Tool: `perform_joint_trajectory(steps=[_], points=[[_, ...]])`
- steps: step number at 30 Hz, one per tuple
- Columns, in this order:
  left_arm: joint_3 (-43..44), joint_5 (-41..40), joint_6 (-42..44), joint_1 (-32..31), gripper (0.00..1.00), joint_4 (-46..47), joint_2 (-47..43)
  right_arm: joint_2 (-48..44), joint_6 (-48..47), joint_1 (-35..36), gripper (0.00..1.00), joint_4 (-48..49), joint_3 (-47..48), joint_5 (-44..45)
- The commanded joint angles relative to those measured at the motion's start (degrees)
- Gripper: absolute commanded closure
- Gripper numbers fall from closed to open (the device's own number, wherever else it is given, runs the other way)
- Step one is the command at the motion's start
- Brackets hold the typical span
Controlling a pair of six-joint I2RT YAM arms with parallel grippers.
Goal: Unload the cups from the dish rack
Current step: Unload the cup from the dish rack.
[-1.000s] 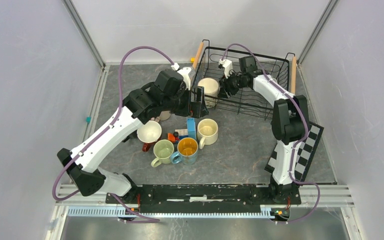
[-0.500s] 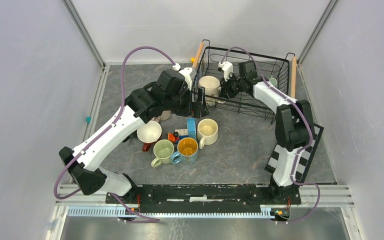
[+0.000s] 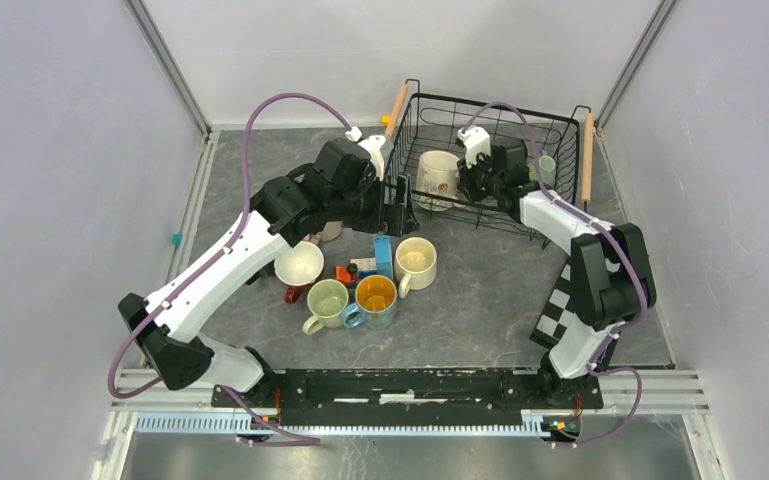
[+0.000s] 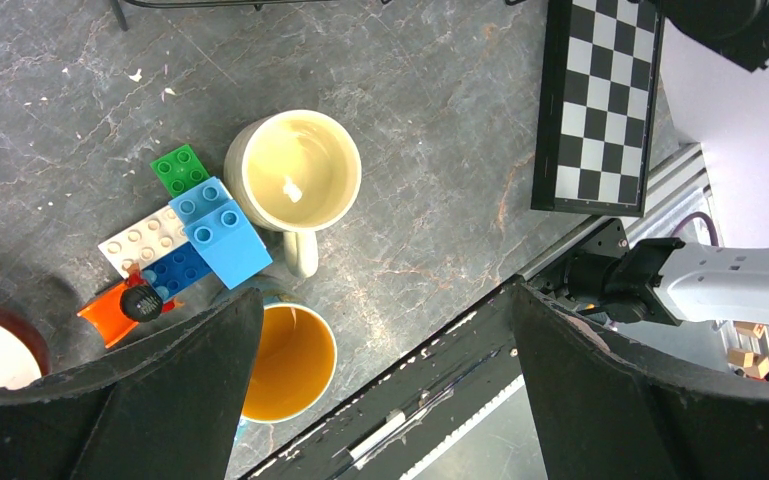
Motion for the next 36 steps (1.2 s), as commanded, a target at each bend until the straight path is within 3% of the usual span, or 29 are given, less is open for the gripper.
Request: perform_joint_trajectory(steps=[1, 14, 26, 36], points=[[0.42, 0.1, 1.81, 0.23, 0.0, 1.09, -0.4, -5.31, 3.37, -0.38, 1.0, 13.38, -3.42, 7.41], [-0.01, -0.26, 1.87, 0.27, 0.0, 1.08, -0.88, -7.99, 2.57, 3.51, 1.0, 19.22, -5.07, 11.44], [-0.85, -0.63, 1.73, 0.24, 0.0, 1.41, -1.55, -7.98, 6.2, 4.88, 1.0, 18.31, -0.09, 6.01], [-0.81, -2.28, 1.14, 0.35, 0.0, 2.42, -2.35, -7.21, 6.13, 5.36, 1.0, 17.0, 5.67, 13.95]])
